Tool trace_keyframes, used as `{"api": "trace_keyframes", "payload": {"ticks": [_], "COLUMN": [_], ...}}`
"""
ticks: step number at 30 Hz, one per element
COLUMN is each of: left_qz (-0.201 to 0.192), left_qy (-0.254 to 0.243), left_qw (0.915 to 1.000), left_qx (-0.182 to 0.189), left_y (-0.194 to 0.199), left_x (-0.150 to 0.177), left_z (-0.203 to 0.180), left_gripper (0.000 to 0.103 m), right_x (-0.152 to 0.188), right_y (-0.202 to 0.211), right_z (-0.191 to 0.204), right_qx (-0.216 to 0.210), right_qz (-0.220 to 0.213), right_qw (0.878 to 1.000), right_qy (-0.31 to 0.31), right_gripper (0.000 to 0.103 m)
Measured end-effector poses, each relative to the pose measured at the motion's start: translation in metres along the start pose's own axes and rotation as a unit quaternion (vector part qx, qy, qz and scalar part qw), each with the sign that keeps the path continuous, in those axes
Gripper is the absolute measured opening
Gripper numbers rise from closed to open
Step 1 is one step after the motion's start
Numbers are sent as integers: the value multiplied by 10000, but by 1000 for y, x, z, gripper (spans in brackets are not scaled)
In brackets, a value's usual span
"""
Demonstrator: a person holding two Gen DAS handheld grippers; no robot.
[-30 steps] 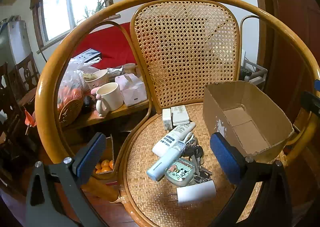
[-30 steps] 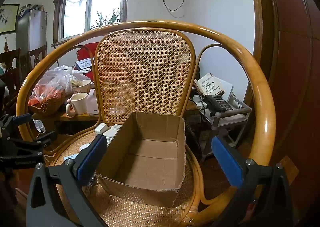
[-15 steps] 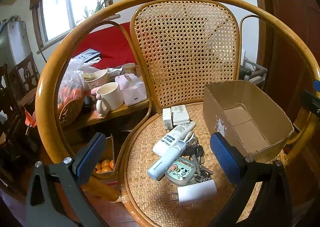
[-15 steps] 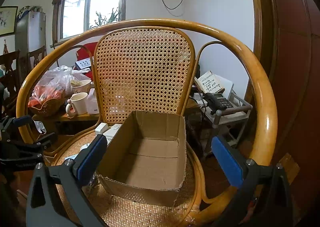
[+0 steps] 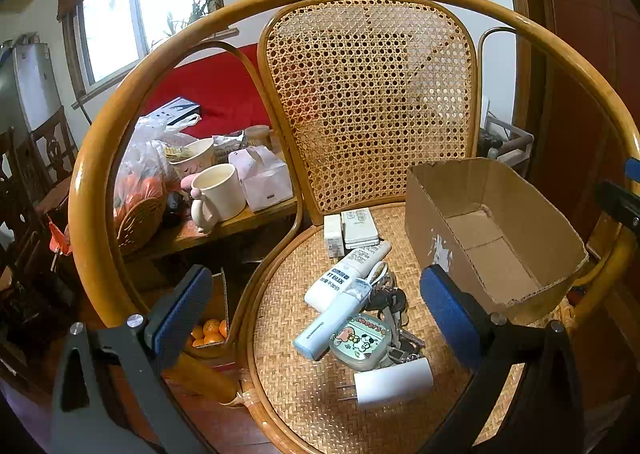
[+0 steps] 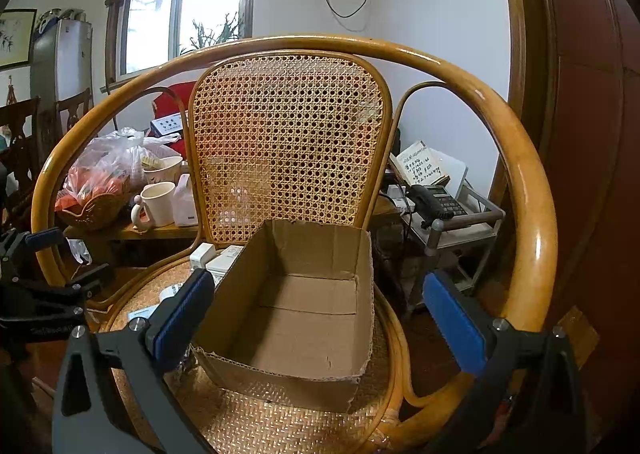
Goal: Organize rigid objects
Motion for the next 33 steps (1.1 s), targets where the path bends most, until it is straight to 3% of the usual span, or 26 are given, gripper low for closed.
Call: {"api": "trace_keyframes", "payload": {"ticks": [24,26,33], "left_qz": [9,15,400], "left_qy": [-86,-91,-298], "left_qw": [10000,10000,9988], "left_qx": [-7,-12,16], "left_y": [-1,-1,-14], "left_x": [1,1,14], "left_z": [-2,-2,-10], "left_gripper": [103,103,103], "right_x": [-1,1,10], "right_y": [0,-3,-17], "right_z": [-4,-2,0], "right_qx": [42,-97,-265], "right_qz": [17,84,389], "right_qw": [10000,9999,9988], "right_qy": [-39,-46,-115], "right_gripper": [103,103,103]}}
Point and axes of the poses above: each gripper's, at about its wrist camera, not at the fingertips, and y roughly against the way its jaws point, z to its left, x to its underside, the point moved 7 cm from there along -y, roughly the way its jaws point, and after that the axes turned 8 degrees about -z, right-handed, at the moved point
